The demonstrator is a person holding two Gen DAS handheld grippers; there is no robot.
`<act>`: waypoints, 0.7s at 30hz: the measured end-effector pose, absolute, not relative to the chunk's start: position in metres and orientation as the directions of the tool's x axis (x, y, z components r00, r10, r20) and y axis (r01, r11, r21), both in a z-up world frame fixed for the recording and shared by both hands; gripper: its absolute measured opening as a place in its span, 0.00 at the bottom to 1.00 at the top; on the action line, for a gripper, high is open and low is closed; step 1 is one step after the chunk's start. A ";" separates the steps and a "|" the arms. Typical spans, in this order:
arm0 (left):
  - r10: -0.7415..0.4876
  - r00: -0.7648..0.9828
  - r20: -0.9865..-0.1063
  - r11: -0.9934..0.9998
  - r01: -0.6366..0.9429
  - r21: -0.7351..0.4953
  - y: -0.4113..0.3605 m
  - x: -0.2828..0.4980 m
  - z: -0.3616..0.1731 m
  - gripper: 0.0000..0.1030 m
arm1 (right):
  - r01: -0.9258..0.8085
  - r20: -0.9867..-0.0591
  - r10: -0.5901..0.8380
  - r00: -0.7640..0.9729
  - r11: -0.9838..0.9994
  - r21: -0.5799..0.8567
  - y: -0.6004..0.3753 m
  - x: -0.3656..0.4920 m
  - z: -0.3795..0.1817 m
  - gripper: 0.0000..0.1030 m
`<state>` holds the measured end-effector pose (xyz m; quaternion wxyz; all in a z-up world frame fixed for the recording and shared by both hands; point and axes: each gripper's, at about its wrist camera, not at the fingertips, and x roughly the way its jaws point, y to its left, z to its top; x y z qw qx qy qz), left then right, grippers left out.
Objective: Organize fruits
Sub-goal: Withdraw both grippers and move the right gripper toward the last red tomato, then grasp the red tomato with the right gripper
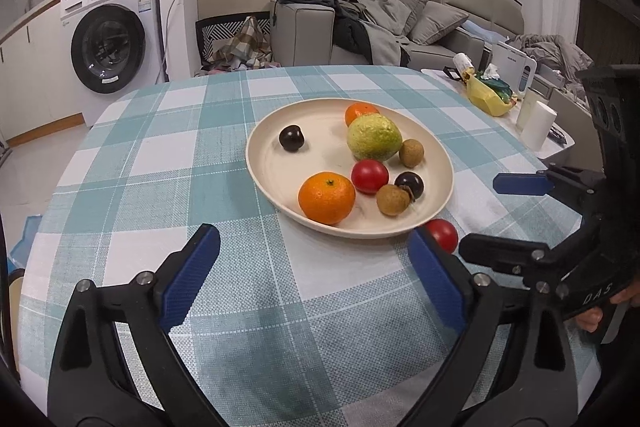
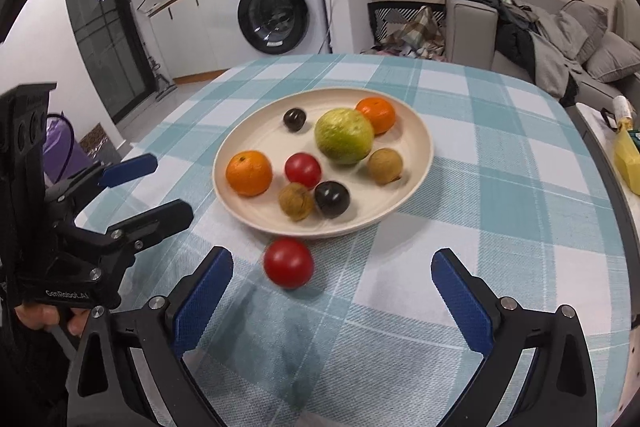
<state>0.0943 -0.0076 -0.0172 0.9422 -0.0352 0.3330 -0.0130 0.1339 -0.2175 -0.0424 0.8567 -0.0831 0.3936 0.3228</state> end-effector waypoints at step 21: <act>-0.136 0.730 -0.670 0.990 0.075 -0.119 -0.017 0.105 -0.029 0.09 | -0.673 -0.774 0.490 0.402 0.731 0.113 -0.190 0.125 -0.064 0.32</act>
